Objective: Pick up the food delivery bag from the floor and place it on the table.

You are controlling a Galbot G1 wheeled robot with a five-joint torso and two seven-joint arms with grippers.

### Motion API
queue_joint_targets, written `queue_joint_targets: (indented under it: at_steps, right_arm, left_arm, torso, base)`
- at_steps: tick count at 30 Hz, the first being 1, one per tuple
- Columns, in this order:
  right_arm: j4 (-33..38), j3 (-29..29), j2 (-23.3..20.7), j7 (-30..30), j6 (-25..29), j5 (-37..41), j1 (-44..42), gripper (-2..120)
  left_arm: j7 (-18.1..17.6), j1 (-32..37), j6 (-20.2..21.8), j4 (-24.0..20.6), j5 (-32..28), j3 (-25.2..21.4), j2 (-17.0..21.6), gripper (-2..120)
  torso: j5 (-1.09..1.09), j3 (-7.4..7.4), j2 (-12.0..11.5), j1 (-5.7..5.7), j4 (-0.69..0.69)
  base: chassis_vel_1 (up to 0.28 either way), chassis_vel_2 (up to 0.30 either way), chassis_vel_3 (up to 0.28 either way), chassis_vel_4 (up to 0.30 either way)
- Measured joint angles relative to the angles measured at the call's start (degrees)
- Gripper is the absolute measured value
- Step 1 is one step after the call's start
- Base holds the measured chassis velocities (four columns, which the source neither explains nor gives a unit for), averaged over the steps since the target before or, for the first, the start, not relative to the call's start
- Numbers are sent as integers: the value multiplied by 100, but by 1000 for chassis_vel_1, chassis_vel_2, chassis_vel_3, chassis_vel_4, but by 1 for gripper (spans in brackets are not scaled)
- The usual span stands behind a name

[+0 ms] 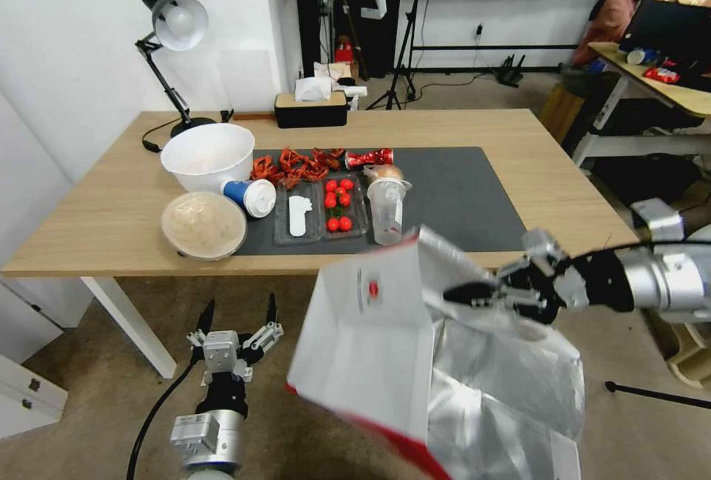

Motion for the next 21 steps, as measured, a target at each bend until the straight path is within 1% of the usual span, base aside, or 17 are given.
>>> queue_joint_targets:
  at_steps: [1,2,3,6,7,9,10,11,13,14,15,16,19,20,21]
  right_arm:
    - [87,103,16,217,-15,330,-2,0]
    - [87,103,16,217,-15,330,-2,0]
    - [134,158,19,334,-22,493,-2,0]
    - [420,386,20,1236,-9,1422,145,0]
    - [420,386,20,1236,-9,1422,145,0]
    - [578,383,9,1887,74,1975,375,0]
    - [699,359,-3,2341,142,2360,533,0]
    - [699,359,-3,2341,142,2360,533,0]
    - [902,317,-28,3214,247,2971,810,0]
    - [1026,269,-39,3843,314,3332,1033,0]
    - [1079,230,-39,4212,360,3549,1185,0]
    - [1079,230,-39,4212,360,3549,1185,0]
    - [1098,107,17,5381,524,4222,1708,0]
    - [1098,107,17,5381,524,4222,1708,0]
    - [1051,92,32,5573,568,4338,1777,0]
  left_arm:
    - [-2,-5,-4,2,3,1,0,100]
    - [-2,-5,-4,2,3,1,0,100]
    - [-3,-6,-6,3,4,1,0,100]
    - [-13,-5,-34,4,20,3,3,100]
    - [-13,-5,-34,4,20,3,3,100]
    - [-21,4,-52,4,38,8,-2,100]
    - [-25,10,-60,4,48,10,-6,100]
    - [-25,10,-60,4,48,10,-6,100]
    - [-29,13,-66,4,62,13,-12,100]
    - [-30,13,-69,9,73,16,-19,100]
    - [-30,13,-71,12,80,19,-24,100]
    - [-30,13,-71,12,80,19,-24,100]
    - [-31,26,-88,25,140,48,-70,100]
    - [-31,26,-88,25,140,48,-70,100]
    - [-31,33,-94,26,155,56,-80,100]
  torso:
    - [0,-1,-1,0,0]
    - [0,-1,-1,0,0]
    - [-1,-1,-1,0,0]
    - [-1,-3,-3,-2,0]
    - [-1,-3,-3,-2,0]
    - [-1,-3,-5,-2,0]
    - [-1,-3,-6,-2,0]
    - [-1,-3,-6,-2,0]
    - [-1,-4,-6,-3,0]
    - [-2,-4,-6,-4,1]
    - [-2,-5,-7,-4,0]
    - [-2,-5,-7,-4,0]
    - [0,-5,-8,-4,1]
    - [0,-5,-8,-4,1]
    - [0,-5,-8,-4,0]
  base:
    - [0,0,0,0]
    - [0,0,0,0]
    - [0,0,0,0]
    - [0,0,0,0]
    - [0,0,0,0]
    - [0,0,0,0]
    - [0,0,0,0]
    - [0,0,0,0]
    - [0,0,0,0]
    - [0,0,0,0]
    - [0,0,0,0]
    - [0,0,0,0]
    - [0,0,0,0]
    - [0,0,0,0]
    - [0,0,0,0]
